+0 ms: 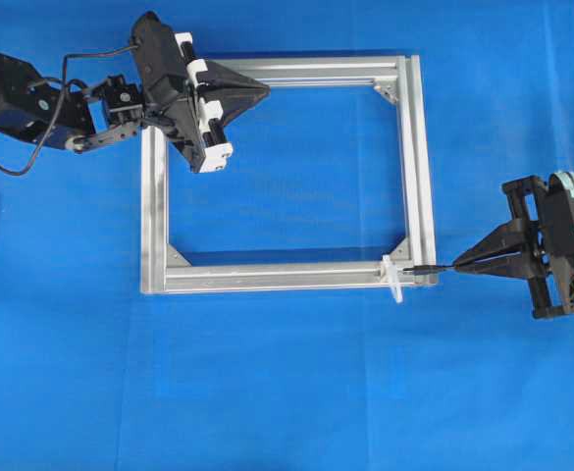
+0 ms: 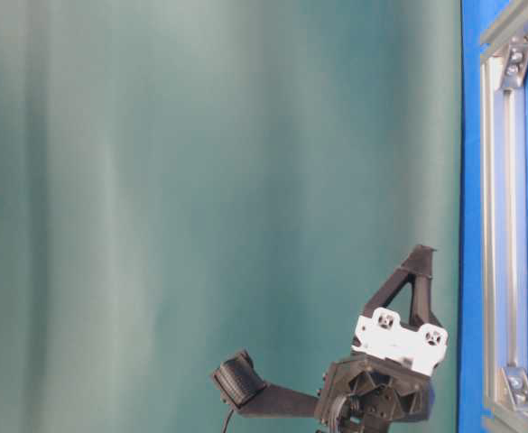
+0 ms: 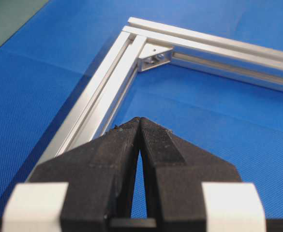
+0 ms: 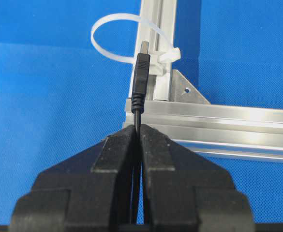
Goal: Insert the wire through the string loop located on the right side.
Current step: 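Push the USB plug tip through the white zip-tie loop leftward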
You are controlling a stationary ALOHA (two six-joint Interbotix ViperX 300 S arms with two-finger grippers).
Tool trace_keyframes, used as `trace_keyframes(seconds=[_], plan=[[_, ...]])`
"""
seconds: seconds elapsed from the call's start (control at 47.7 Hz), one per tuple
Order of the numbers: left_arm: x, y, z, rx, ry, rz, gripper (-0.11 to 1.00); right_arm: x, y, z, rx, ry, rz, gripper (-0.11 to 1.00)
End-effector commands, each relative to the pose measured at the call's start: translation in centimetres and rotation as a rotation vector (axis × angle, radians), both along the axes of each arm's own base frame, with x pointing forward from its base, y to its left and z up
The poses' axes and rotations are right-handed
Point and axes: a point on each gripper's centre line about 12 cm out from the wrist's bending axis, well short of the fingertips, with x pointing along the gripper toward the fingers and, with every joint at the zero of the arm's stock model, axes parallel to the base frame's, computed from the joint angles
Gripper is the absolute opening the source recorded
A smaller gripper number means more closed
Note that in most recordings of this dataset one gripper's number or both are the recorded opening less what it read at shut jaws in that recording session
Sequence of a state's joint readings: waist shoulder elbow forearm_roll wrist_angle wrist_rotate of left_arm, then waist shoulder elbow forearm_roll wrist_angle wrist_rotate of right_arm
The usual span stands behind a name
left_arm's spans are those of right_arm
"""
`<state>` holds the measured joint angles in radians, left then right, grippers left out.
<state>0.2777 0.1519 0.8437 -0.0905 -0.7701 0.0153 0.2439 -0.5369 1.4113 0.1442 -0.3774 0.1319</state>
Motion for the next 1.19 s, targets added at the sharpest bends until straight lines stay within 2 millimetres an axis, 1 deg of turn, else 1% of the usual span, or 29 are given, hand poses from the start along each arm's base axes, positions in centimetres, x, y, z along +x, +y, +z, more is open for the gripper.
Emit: trace_keyframes(seconds=[0.0,0.377,0.566,0.755,1.027,1.174], plan=[[0.5,0.2,1.8,0.019,-0.054,-0.002,0.00,0.4,0.0,0.5,0.003,-0.023,-0.003,-0.04],[0.5,0.2,1.8,0.020,-0.055,-0.003,0.00,0.6,0.1,0.5,0.003,-0.021,-0.003,-0.04],[0.5,0.2,1.8,0.021,-0.054,-0.003,0.00,1.4,0.2,0.4,0.000,-0.034,-0.006,-0.04],[0.5,0.2,1.8,0.021,-0.054,-0.003,0.00,2.8,0.4,0.2,-0.002,-0.054,-0.015,-0.04],[0.5,0.2,1.9,0.021,-0.060,-0.002,0.00,6.1,1.1,-0.1,-0.008,-0.061,-0.021,-0.04],[0.5,0.2,1.9,0.020,-0.058,-0.003,0.00,7.3,1.4,-0.1,-0.008,-0.058,-0.021,-0.04]])
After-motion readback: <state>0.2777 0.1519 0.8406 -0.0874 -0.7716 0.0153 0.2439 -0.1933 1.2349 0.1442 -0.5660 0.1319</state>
